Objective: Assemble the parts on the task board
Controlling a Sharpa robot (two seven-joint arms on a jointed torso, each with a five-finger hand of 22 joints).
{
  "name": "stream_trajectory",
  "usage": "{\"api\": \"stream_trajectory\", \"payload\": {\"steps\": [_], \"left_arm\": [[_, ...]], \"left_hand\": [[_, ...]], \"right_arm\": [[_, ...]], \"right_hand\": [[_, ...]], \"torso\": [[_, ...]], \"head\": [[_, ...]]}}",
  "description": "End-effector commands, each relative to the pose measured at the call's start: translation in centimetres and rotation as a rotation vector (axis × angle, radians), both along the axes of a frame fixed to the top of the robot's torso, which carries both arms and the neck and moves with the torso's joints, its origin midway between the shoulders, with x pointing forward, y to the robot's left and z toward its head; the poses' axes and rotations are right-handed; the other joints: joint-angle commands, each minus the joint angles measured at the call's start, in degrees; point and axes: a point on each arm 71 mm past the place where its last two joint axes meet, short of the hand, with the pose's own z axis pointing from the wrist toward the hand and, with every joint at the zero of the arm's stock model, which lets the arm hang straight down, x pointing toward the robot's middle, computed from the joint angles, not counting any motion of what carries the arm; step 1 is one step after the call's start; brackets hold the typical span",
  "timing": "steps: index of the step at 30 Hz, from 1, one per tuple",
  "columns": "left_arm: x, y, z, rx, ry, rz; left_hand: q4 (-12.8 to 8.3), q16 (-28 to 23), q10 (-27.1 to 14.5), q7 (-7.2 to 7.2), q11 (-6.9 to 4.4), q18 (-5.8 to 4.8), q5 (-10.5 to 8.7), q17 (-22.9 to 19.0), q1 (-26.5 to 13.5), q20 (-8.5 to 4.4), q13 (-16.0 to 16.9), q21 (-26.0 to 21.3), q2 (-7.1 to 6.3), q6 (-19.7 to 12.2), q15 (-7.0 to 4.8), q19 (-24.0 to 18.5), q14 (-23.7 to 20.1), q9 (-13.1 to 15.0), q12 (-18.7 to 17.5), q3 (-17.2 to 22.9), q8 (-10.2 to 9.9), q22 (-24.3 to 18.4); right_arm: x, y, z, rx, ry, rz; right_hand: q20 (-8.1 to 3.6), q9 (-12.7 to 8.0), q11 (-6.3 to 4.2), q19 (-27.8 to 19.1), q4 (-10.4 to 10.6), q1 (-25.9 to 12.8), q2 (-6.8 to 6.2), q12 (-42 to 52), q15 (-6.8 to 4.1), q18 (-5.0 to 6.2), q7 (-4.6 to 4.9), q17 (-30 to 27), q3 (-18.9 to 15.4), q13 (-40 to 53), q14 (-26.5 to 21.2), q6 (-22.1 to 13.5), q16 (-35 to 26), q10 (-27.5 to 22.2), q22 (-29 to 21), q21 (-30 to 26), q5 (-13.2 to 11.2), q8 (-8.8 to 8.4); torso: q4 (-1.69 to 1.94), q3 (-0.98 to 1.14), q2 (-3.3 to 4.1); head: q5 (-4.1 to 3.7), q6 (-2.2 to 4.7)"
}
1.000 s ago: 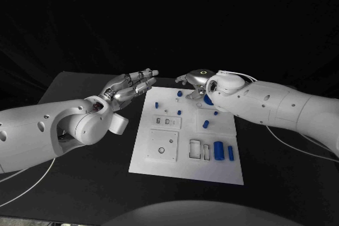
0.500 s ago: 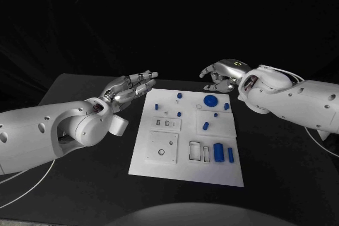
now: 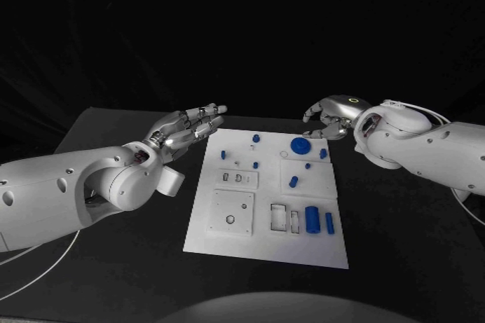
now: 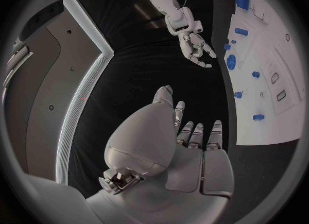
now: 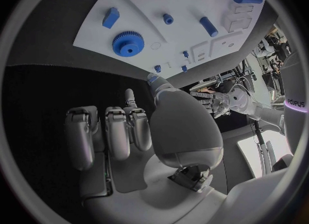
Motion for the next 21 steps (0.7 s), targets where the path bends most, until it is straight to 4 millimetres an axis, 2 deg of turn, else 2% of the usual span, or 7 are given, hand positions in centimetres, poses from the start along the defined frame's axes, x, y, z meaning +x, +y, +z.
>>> {"api": "stream_trajectory", "payload": {"steps": [1, 3, 8, 21], "left_arm": [[-0.1, -0.2, 0.1, -0.011, -0.005, -0.026], [-0.1, -0.3, 0.1, -0.011, -0.005, -0.028], [-0.1, -0.3, 0.1, -0.014, -0.005, -0.031], [-0.2, -0.2, 0.2, -0.014, -0.005, -0.03]], "left_hand": [[-0.08, 0.38, 0.2, 0.14, 0.17, 0.96, 0.23, 0.05, 0.59, 0.4, 0.08, 0.39, 0.15, 0.13, 0.36, -0.03, -0.07, 0.07, 0.35, 0.41, 0.35, -0.36], [-0.08, 0.39, 0.29, 0.17, 0.21, 0.96, 0.23, 0.05, 0.61, 0.4, 0.1, 0.38, 0.15, 0.12, 0.38, -0.03, -0.07, 0.07, 0.37, 0.42, 0.37, -0.36], [-0.08, 0.42, 0.48, 0.22, 0.27, 0.96, 0.23, 0.06, 0.66, 0.41, 0.15, 0.38, 0.15, 0.13, 0.43, -0.03, -0.05, 0.07, 0.43, 0.43, 0.42, -0.37], [-0.06, 0.48, 1.02, 0.38, 0.46, 0.95, 0.26, 0.07, 0.78, 0.43, 0.29, 0.4, 0.16, 0.42, 0.51, -0.02, -0.03, 0.1, 0.57, 0.47, 0.68, -0.36]], "right_arm": [[0.0, -0.2, -0.7, -0.07, 0.041, -0.031], [0.1, -0.1, -0.9, -0.079, 0.047, -0.032], [0.2, 0.0, -1.4, -0.092, 0.061, -0.036], [0.4, 0.3, -3.4, -0.112, 0.067, -0.037]], "right_hand": [[0.19, 0.76, 0.38, 5.54, 0.21, -0.56, -0.15, 0.2, 0.17, -0.56, 0.23, 15.05, 0.14, 15.04, 6.26, -0.41, 0.19, 6.05, 14.61, 0.38, 1.76, 0.21], [0.3, 1.84, 0.54, 5.95, -0.02, -0.37, -0.25, 0.2, 0.32, -0.69, 0.39, 15.05, 0.46, 15.04, 6.26, -0.11, 0.19, 6.05, 14.87, 0.7, 4.64, 0.64], [0.41, 3.11, 0.54, 6.15, -0.37, -0.12, -0.42, 0.2, 0.36, -0.75, 0.35, 15.05, 1.04, 15.04, 6.26, -0.36, 0.19, 6.05, 14.99, 0.85, 7.57, 0.82], [0.53, 4.28, 0.72, 6.08, -1.56, 1.03, -0.77, 0.2, 0.49, -0.73, 0.58, 15.05, 1.85, 15.04, 6.26, -2.26, 0.19, 6.05, 14.95, 0.8, 7.29, 0.16]], "torso": [[0.09, -0.11, -0.07], [0.13, -0.16, -0.1], [0.1, -0.22, -0.09], [0.03, -0.11, -0.04]], "head": [[-0.02, -0.14], [-0.18, -0.19], [-0.12, -0.21], [0.37, -0.24]]}}
